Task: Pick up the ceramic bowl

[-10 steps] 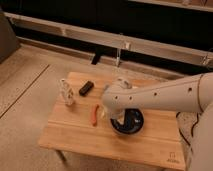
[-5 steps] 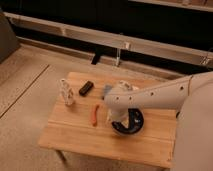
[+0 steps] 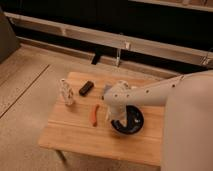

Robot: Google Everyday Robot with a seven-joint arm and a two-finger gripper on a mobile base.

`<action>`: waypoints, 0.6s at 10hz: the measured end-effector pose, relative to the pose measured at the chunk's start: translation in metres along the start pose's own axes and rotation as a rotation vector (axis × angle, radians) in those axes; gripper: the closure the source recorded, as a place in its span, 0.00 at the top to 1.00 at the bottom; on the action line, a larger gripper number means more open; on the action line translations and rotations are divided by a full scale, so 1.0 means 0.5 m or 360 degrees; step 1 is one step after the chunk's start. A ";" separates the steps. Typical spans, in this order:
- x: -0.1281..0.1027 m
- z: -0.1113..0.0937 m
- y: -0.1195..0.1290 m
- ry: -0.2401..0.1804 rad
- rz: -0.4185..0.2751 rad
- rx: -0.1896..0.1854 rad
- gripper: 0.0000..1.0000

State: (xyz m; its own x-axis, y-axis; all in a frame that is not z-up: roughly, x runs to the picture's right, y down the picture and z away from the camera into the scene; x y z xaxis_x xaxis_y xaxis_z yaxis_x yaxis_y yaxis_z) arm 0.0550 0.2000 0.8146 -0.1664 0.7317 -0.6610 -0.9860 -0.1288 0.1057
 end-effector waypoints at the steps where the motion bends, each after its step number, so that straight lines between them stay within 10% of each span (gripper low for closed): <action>1: 0.001 0.014 0.004 0.0029 -0.0021 -0.0002 0.65; 6: 0.011 0.051 0.028 0.0097 -0.0195 -0.0012 0.25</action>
State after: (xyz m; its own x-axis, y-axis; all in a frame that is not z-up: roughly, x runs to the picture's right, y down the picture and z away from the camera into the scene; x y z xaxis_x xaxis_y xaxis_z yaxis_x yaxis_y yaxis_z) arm 0.0400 0.2191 0.8315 -0.0439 0.7002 -0.7126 -0.9988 -0.0461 0.0162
